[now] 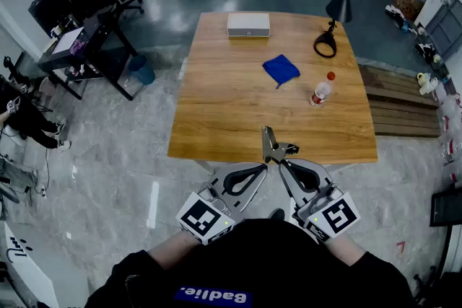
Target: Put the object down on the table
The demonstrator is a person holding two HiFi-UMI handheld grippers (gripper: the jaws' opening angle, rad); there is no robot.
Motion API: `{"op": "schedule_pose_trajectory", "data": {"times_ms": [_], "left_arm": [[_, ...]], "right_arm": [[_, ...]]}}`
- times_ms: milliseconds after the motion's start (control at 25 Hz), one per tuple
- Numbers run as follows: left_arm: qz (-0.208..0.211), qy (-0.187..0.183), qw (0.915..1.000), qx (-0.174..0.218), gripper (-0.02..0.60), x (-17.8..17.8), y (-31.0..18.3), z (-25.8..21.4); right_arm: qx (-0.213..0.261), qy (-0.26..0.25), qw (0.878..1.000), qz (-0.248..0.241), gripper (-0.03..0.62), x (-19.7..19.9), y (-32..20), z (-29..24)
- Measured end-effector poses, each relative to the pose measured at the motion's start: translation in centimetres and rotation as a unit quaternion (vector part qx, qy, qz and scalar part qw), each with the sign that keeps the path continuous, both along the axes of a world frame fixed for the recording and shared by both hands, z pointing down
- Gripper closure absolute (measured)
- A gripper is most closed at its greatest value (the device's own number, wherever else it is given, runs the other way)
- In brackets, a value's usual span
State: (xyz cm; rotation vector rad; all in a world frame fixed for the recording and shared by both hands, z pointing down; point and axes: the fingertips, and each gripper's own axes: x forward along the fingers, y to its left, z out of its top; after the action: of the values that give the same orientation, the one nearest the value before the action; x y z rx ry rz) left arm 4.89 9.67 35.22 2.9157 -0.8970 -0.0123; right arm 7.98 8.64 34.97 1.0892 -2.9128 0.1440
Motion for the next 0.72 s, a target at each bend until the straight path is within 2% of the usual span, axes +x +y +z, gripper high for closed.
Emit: {"op": "schedule_pose_trajectory", "data": {"times_ms": [520, 720], "left_arm": [[-0.006, -0.005, 0.9999, -0.008, 0.574, 0.7, -0.1, 0.3], [-0.025, -0.012, 0.9996, 0.001, 0.574, 1.7, -0.6, -0.1]], "right_arm": [[-0.010, -0.002, 1.000, -0.011, 0.586, 0.4, -0.2, 0.5], [-0.006, -0.013, 0.999, -0.030, 0.586, 1.5, -0.6, 0.1]]}}
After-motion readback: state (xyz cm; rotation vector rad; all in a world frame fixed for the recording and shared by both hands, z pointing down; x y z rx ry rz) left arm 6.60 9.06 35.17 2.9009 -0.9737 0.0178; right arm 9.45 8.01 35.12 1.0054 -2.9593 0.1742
